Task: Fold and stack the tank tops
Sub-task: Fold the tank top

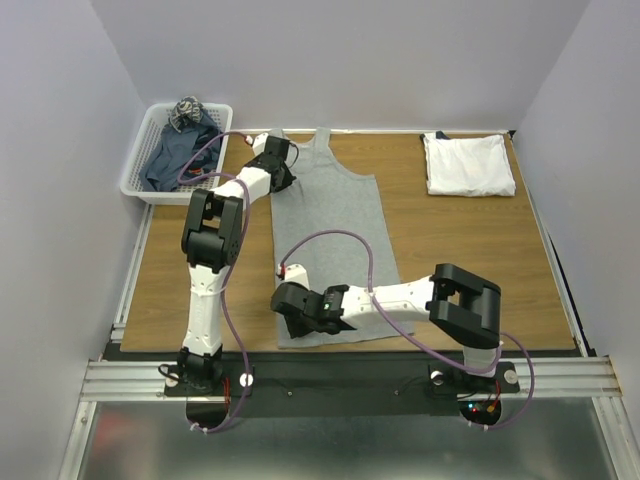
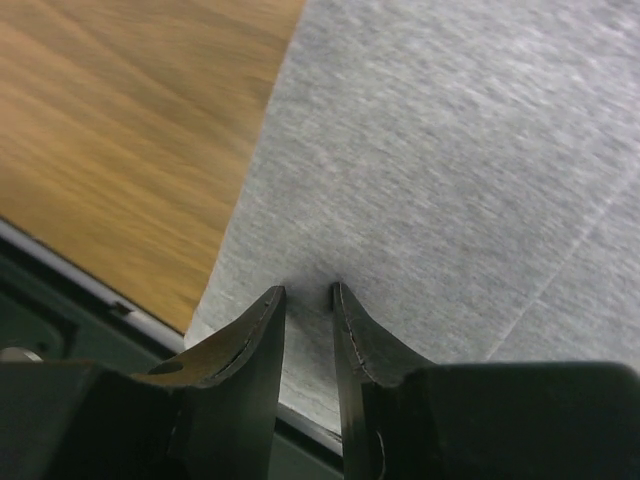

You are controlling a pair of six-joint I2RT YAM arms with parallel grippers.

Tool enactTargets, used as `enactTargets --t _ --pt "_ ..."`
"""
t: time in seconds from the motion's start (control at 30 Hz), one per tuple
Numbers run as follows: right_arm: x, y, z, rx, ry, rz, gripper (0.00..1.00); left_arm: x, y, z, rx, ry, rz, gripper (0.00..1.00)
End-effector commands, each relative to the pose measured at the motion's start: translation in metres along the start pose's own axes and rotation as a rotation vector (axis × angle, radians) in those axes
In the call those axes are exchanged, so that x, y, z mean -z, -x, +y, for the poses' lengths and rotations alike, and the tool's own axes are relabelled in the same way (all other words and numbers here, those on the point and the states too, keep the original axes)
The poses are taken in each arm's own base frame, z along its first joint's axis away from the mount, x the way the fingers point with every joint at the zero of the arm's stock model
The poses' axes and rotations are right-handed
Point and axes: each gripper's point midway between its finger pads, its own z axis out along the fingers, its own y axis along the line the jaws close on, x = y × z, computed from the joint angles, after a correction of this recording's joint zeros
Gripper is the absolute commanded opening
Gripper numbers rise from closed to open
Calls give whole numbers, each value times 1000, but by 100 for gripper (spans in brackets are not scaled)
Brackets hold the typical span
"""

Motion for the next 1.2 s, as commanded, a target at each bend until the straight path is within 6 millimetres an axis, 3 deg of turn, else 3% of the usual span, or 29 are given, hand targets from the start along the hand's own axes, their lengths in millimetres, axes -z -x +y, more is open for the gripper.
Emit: enactTargets --t 0.0,0.17,0.33,0.43,0.47,0.5,0.53,0.63,0.67,0.7,0.73,0.77,0.83,0.87,0.93,0.97,1.0,1.03,1.07,1.1,1.17 --pt "-2 -1 39 26 128 40 31 -7 -6 19 -45 67 59 7" --pt "-1 19 62 20 171 4 31 -5 17 13 -65 38 56 20" --pt "5 40 56 -2 144 -67 34 -2 33 -5 -103 -34 64 26" --pt "25 65 34 -46 127 -130 35 25 67 -30 -117 -125 -13 38" --pt "33 78 23 -70 114 -162 36 46 90 -43 -114 -165 -60 41" --pt "41 87 16 -80 114 -185 37 56 100 -51 -112 -188 -82 43" --pt "61 99 11 -85 130 -225 39 78 118 -61 -107 -224 -122 43" --pt "85 139 -34 -158 102 -308 42 111 135 -75 -80 -271 -164 48" --pt "91 151 -52 -166 94 -327 44 135 145 -80 -65 -292 -197 48" --pt "101 177 -88 -225 89 -354 45 136 135 -75 -57 -277 -191 48" --pt "103 189 -109 -219 82 -363 45 144 126 -81 -43 -294 -186 48" --pt "105 213 -150 -272 80 -371 45 159 116 -81 -40 -312 -194 46" --pt "103 234 -191 -296 79 -375 45 172 97 -83 -32 -323 -192 46" --pt "103 247 -232 -325 48 -388 45 184 71 -86 -43 -333 -170 45" --pt "88 262 -261 -345 83 -362 45 197 43 -93 -55 -361 -149 42" --pt "84 268 -278 -344 72 -364 45 218 25 -108 -67 -410 -138 41" --pt "83 274 -305 -372 50 -374 45 216 -3 -101 -86 -400 -102 40" --pt "84 292 -316 -369 47 -404 45 221 -18 -102 -98 -411 -86 40" --pt "63 287 -335 -387 31 -368 45 227 -33 -102 -107 -424 -67 40" --pt "57 293 -353 -404 11 -374 45 238 -63 -104 -127 -451 -30 40" --pt "35 305 -372 -404 2 -372 45 251 -91 -104 -148 -487 12 39"
